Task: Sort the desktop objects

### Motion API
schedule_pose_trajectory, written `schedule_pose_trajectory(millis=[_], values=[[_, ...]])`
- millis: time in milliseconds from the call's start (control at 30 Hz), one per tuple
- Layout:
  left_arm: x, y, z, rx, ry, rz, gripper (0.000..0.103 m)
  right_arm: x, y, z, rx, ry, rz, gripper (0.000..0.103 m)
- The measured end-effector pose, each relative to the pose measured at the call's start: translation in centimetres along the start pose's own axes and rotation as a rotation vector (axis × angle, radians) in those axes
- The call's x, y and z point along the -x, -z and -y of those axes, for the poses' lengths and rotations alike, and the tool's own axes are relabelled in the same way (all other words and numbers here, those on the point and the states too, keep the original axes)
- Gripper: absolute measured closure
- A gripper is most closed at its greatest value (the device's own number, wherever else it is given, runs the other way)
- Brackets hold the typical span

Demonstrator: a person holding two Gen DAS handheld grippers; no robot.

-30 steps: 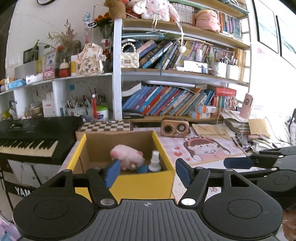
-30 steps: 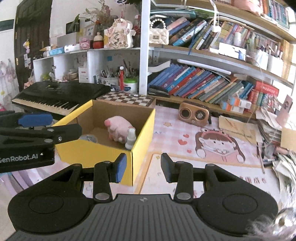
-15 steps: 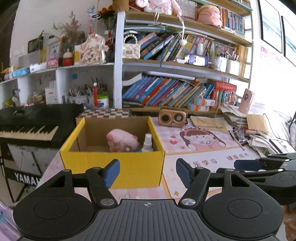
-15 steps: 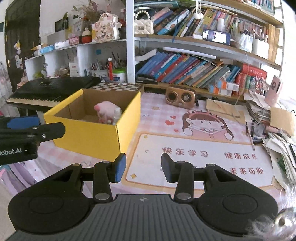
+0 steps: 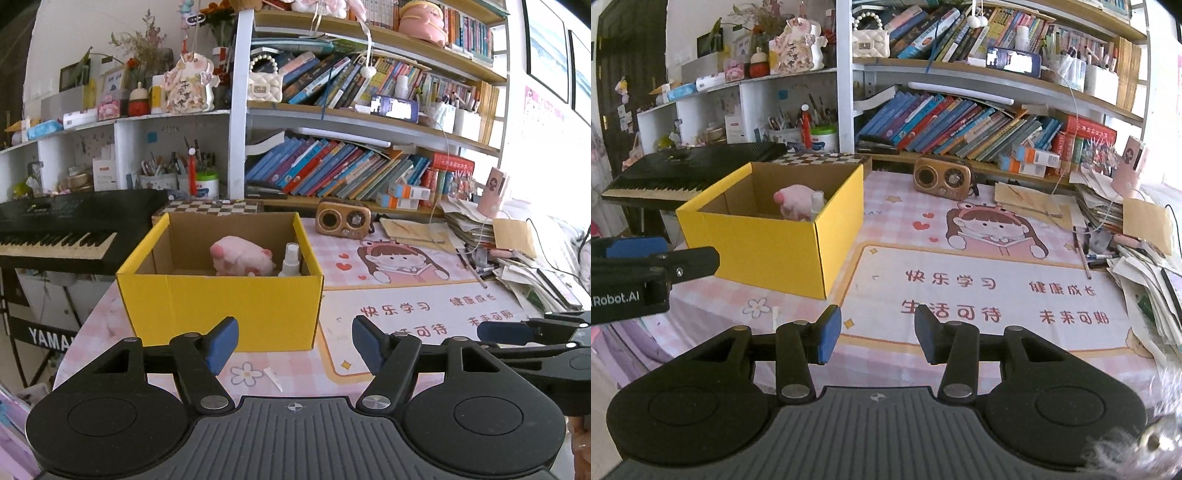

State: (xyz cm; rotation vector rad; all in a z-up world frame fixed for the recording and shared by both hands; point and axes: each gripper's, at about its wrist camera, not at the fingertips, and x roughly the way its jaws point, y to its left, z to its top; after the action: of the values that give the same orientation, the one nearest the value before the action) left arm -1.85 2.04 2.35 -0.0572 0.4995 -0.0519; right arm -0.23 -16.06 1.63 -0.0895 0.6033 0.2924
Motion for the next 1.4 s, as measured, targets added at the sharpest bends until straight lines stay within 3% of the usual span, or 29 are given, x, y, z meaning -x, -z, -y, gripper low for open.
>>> schedule_pose_trajectory(millis=[1400], values=[[-0.8, 1.8, -1.2, -0.032, 0.000, -0.085, 0.033, -1.1, 3.0, -0.9, -0.077, -0.006, -0.077, 0.061]])
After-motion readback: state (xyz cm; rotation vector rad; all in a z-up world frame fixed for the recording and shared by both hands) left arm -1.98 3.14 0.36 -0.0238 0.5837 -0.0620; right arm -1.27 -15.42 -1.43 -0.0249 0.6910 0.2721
